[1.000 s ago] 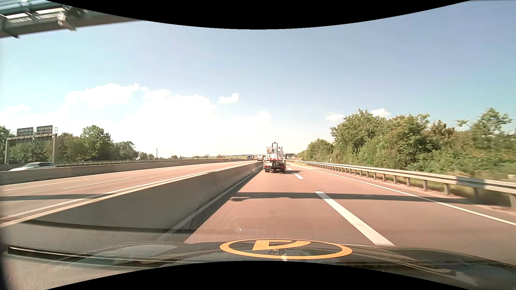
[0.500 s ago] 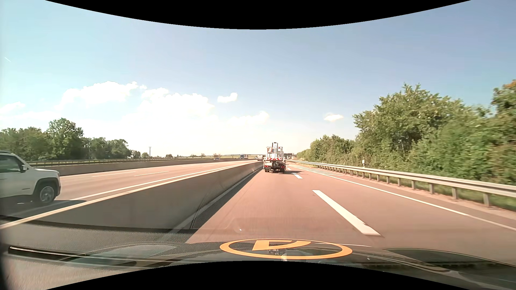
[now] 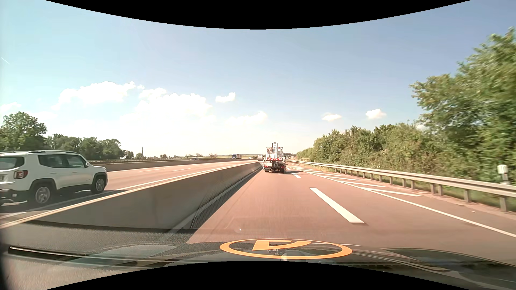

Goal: Follow the waypoints while adhering to traffic rules and regulations

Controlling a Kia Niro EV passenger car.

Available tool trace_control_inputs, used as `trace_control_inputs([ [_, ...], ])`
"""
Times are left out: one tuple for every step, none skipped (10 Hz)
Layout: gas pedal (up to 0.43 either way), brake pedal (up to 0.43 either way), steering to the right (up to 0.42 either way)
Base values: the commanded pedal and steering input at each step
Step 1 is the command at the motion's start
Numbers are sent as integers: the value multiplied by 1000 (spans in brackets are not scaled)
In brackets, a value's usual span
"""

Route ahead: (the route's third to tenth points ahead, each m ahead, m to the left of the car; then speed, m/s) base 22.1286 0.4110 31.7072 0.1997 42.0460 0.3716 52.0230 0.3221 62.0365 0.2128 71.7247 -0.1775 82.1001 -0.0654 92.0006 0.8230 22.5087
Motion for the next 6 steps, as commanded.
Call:
trace_control_inputs([
  [177, 0, 3],
  [177, 0, 3],
  [177, 0, 3],
  [177, 0, 3],
  [177, 0, 2],
  [177, 0, 1],
])
